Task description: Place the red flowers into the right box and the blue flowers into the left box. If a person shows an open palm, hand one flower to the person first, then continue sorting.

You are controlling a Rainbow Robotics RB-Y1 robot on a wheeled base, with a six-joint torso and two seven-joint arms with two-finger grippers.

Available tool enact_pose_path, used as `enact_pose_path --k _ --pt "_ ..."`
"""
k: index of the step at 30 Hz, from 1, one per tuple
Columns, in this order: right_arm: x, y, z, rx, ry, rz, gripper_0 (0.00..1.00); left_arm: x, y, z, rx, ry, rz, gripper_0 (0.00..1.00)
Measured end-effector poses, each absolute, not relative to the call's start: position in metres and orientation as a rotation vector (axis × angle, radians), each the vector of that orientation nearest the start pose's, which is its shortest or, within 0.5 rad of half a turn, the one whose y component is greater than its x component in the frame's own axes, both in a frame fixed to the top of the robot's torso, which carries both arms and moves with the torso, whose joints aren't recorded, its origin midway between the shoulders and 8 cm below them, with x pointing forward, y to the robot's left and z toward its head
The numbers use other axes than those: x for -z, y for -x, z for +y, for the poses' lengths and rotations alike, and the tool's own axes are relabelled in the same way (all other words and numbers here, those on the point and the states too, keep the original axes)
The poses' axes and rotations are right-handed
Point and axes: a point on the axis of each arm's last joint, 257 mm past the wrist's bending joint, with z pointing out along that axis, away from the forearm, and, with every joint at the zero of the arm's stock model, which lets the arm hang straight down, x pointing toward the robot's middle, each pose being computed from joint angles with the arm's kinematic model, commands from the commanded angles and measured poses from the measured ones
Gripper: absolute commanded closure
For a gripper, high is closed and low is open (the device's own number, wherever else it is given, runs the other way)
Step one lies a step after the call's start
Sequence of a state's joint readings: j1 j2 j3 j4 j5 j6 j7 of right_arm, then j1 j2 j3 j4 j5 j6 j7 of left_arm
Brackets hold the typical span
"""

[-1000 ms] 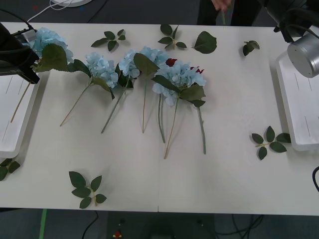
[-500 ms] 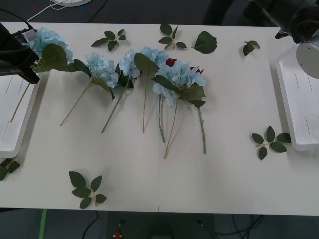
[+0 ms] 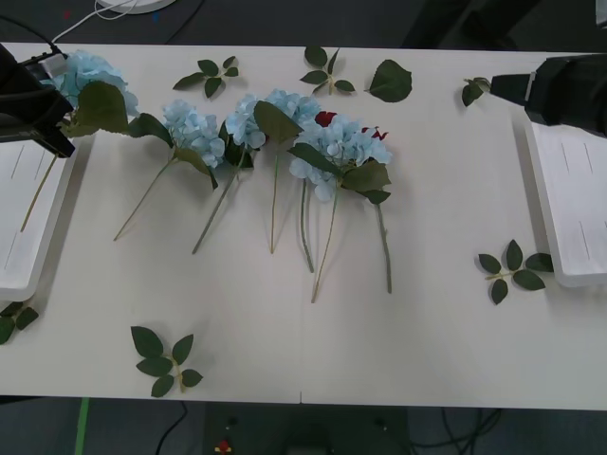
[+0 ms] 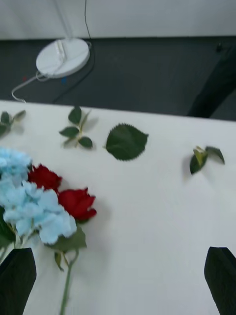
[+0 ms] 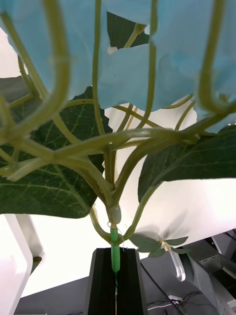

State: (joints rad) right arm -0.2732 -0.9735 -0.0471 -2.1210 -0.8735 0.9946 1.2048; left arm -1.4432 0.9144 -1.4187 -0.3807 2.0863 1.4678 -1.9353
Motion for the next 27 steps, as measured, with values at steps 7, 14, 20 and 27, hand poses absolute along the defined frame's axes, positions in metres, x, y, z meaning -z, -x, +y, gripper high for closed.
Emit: enact_pose_path --k 7,14,20,27 --pt "0.088 -0.48 -0.287 -0.18 0.359 2.168 0.0 0.092 -0.533 0.398 0.222 -0.214 2.909 1.0" --pt "0.124 -0.464 -0.282 -0.263 0.373 2.283 0.0 0.047 -0.514 0.47 0.08 -0.333 2.839 1.0" --pt "0.17 -0.458 -0.275 -0.283 0.395 2.398 0.0 0.042 -0.492 0.551 -0.093 -0.407 2.777 0.99" --pt "0.202 -0.471 -0.259 -0.311 0.303 2.52 0.0 0.103 -0.495 0.61 -0.17 -0.219 2.697 1.0"
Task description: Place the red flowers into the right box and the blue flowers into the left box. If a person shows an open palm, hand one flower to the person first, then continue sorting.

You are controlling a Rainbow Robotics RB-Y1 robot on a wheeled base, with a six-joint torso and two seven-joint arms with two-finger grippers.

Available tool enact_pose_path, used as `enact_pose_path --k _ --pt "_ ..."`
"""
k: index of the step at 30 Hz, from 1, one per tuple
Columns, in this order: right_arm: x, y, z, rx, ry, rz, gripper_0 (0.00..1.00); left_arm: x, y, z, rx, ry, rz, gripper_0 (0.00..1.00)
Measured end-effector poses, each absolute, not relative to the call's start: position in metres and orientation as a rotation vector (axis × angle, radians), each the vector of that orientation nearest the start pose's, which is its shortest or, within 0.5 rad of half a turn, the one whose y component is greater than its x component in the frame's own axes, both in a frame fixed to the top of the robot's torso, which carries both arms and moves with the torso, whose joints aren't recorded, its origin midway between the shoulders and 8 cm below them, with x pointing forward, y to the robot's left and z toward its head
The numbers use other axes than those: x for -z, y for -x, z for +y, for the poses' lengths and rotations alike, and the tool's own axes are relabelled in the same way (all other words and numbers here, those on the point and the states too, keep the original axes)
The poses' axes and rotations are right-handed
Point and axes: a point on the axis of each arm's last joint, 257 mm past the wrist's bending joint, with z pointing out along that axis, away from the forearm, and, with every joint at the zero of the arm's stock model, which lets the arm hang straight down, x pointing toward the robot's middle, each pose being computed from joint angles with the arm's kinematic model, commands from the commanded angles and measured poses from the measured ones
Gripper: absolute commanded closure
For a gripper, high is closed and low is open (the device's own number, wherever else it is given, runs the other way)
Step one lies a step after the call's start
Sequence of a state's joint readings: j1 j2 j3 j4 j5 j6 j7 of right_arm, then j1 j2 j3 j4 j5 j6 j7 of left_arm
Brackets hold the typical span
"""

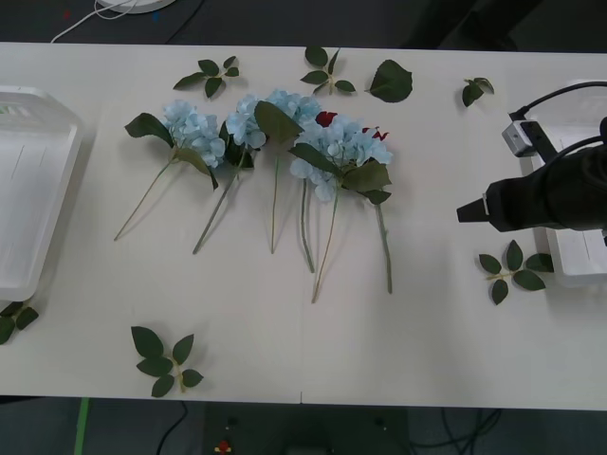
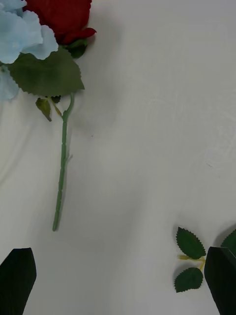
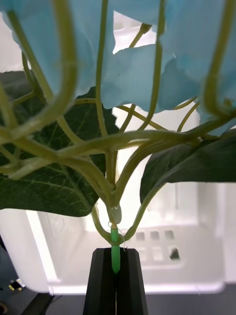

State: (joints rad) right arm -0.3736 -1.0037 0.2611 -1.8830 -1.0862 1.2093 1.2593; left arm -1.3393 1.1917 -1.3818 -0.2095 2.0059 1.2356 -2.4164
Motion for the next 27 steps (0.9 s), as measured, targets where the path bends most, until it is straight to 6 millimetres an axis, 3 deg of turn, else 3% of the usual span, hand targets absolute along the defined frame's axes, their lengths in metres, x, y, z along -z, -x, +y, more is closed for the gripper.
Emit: enact_pose_path --k 5,9,14,22,27 --pt "0.207 -0.492 -0.25 -0.286 0.272 2.547 0.0 0.164 -0.49 0.651 -0.298 -0.152 2.659 1.0" --pt "0.21 -0.516 -0.245 -0.241 0.264 2.541 0.0 0.194 -0.49 0.66 -0.344 -0.146 2.637 1.0" --pt "0.219 -0.539 -0.239 -0.148 0.284 2.533 0.0 0.21 -0.5 0.651 -0.334 -0.14 2.608 1.0" --pt "0.246 -0.56 -0.212 -0.147 0.24 2.561 0.0 0.222 -0.543 0.617 -0.295 -0.129 2.5 1.0" --pt "0.263 -0.57 -0.2 -0.121 0.216 2.576 0.0 0.237 -0.56 0.594 -0.26 -0.121 2.469 1.0"
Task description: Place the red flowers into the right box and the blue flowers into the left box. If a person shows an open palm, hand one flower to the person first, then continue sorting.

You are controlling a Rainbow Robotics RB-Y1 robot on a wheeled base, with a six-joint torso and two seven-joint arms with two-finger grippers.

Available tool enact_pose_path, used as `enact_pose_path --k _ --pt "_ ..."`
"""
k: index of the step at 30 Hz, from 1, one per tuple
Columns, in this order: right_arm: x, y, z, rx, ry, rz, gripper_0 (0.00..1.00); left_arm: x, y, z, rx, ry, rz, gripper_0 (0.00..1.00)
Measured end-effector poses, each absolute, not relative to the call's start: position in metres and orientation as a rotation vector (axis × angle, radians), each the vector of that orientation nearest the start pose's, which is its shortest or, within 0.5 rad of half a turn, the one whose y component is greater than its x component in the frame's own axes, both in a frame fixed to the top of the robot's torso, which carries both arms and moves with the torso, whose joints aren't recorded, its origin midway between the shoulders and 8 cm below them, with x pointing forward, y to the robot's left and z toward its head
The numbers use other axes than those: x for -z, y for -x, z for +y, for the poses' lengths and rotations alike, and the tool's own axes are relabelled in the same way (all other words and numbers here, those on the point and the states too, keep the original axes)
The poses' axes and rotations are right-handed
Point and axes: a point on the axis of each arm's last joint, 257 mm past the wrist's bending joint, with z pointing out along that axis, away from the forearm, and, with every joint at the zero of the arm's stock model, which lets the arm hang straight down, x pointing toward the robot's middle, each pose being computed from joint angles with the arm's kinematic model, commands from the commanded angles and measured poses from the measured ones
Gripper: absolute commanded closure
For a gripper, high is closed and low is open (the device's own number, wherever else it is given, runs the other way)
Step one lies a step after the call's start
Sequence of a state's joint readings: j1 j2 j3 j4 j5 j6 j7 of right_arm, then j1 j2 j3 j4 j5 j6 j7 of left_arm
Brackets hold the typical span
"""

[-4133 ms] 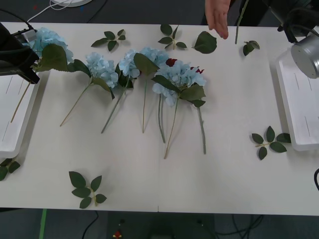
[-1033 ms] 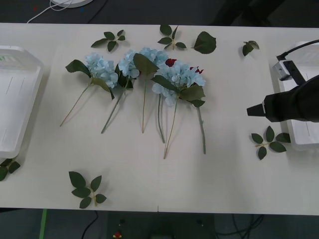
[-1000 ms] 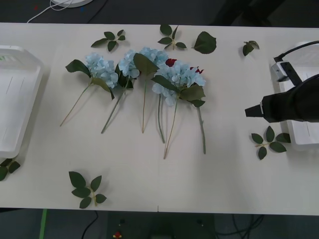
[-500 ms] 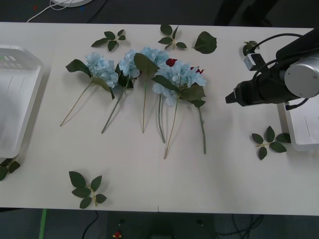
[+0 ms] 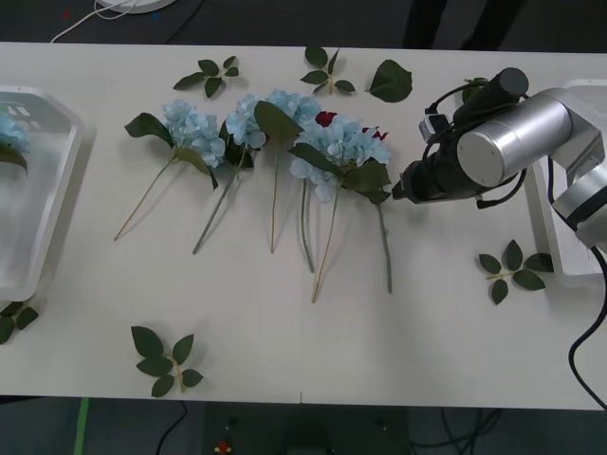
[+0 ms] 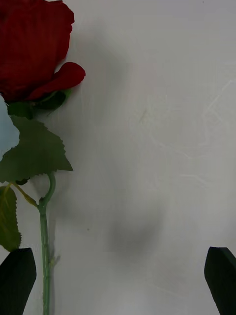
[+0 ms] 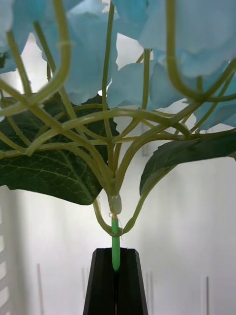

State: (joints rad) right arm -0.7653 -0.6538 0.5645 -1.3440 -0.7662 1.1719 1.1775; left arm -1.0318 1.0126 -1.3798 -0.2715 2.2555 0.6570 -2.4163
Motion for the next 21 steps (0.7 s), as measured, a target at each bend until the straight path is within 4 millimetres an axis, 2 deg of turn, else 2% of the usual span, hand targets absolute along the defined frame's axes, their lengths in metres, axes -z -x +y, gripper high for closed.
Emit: enact_pose_path --k 3,4,5,6,7,9,13,21 --pt "0.271 -0.574 -0.19 -0.11 0.21 2.585 0.0 0.241 -0.562 0.587 -0.246 -0.122 2.469 0.98" --pt "0.274 -0.575 -0.186 -0.108 0.21 2.587 0.0 0.242 -0.562 0.586 -0.244 -0.122 2.47 0.91" --pt "0.276 -0.576 -0.183 -0.105 0.211 2.588 0.0 0.242 -0.563 0.586 -0.243 -0.12 2.47 0.61" --pt "0.278 -0.577 -0.18 -0.101 0.211 2.589 0.0 0.242 -0.562 0.586 -0.241 -0.119 2.469 0.38" --pt "0.28 -0.577 -0.176 -0.099 0.214 2.588 0.0 0.242 -0.562 0.586 -0.241 -0.117 2.469 0.08" --pt "0.282 -0.579 -0.169 -0.1 0.221 2.581 0.0 0.242 -0.562 0.587 -0.242 -0.116 2.469 0.02" --pt "0.288 -0.582 -0.16 -0.09 0.233 2.567 0.0 0.242 -0.562 0.588 -0.245 -0.112 2.469 0.02" --pt "0.307 -0.59 -0.167 -0.044 0.201 2.549 0.0 0.236 -0.565 0.59 -0.229 -0.076 2.448 0.02"
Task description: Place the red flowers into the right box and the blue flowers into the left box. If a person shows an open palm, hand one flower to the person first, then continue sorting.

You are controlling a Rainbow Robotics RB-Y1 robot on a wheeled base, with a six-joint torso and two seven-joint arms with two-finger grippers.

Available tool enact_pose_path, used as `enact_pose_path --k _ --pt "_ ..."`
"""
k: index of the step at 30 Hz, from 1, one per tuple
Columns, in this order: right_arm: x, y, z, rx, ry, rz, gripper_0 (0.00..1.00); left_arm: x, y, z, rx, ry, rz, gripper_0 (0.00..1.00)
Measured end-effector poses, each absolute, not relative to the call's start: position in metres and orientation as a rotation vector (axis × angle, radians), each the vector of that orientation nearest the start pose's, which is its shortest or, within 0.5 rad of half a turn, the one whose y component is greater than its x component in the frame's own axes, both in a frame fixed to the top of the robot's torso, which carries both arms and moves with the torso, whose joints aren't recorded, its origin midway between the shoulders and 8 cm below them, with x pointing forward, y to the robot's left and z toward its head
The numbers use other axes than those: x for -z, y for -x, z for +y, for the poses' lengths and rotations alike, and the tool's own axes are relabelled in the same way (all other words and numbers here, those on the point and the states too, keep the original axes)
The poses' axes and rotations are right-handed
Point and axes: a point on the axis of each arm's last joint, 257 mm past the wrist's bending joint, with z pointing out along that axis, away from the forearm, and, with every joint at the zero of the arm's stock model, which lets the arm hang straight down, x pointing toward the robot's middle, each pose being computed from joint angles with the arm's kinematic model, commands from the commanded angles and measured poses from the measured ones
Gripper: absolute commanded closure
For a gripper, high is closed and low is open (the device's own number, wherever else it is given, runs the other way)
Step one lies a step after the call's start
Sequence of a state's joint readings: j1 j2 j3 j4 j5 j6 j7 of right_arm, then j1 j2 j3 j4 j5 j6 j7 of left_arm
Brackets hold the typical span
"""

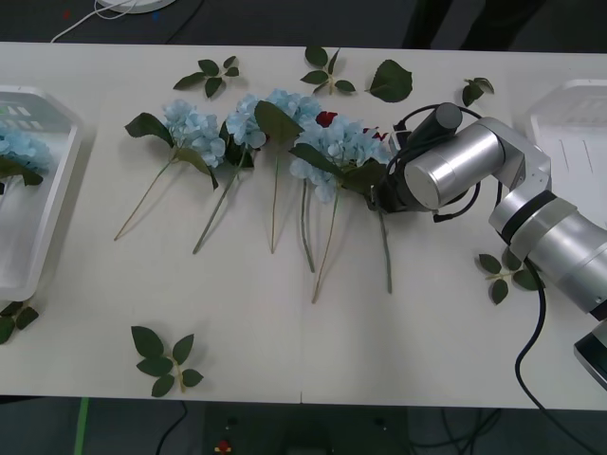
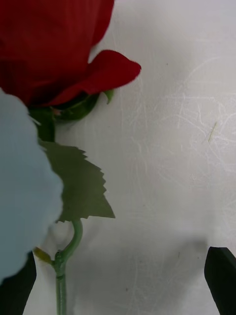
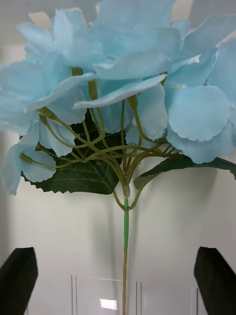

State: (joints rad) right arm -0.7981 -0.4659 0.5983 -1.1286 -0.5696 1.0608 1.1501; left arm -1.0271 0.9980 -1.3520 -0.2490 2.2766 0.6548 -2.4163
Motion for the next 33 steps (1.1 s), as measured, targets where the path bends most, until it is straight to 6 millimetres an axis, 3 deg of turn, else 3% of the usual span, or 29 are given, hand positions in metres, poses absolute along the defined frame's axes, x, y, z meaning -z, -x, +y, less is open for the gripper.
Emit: enact_pose_path --k 5,6,7,8,9,10,14,18,23,26,33 --pt "0.313 -0.597 -0.169 -0.02 0.2 2.536 0.0 0.235 -0.566 0.59 -0.223 -0.068 2.442 0.02" --pt "0.312 -0.598 -0.168 -0.019 0.201 2.531 0.11 0.234 -0.566 0.59 -0.222 -0.067 2.441 0.02" --pt "0.311 -0.601 -0.168 -0.019 0.203 2.524 0.3 0.234 -0.566 0.59 -0.221 -0.064 2.44 0.02" --pt "0.31 -0.603 -0.166 -0.02 0.206 2.517 0.6 0.234 -0.565 0.59 -0.219 -0.061 2.442 0.02" --pt "0.309 -0.604 -0.166 -0.017 0.209 2.512 0.74 0.233 -0.564 0.59 -0.211 -0.059 2.449 0.01" --pt "0.309 -0.605 -0.166 -0.014 0.211 2.511 1.0 0.233 -0.561 0.589 -0.2 -0.061 2.464 0.02" --pt "0.309 -0.605 -0.166 -0.012 0.213 2.511 1.0 0.223 -0.544 0.587 -0.184 -0.117 2.56 0.02" --pt "0.309 -0.605 -0.166 -0.011 0.213 2.512 1.0 0.187 -0.541 0.577 -0.17 -0.184 2.625 0.02" --pt "0.308 -0.605 -0.165 -0.013 0.214 2.509 1.0 0.128 -0.557 0.531 -0.05 -0.273 2.615 0.01" --pt "0.308 -0.606 -0.165 -0.013 0.214 2.507 1.0 0.105 -0.563 0.501 0.039 -0.334 2.603 0.02" --pt "0.306 -0.607 -0.162 -0.027 0.212 2.501 1.0 0.105 -0.561 0.447 0.194 -0.48 2.621 0.01"
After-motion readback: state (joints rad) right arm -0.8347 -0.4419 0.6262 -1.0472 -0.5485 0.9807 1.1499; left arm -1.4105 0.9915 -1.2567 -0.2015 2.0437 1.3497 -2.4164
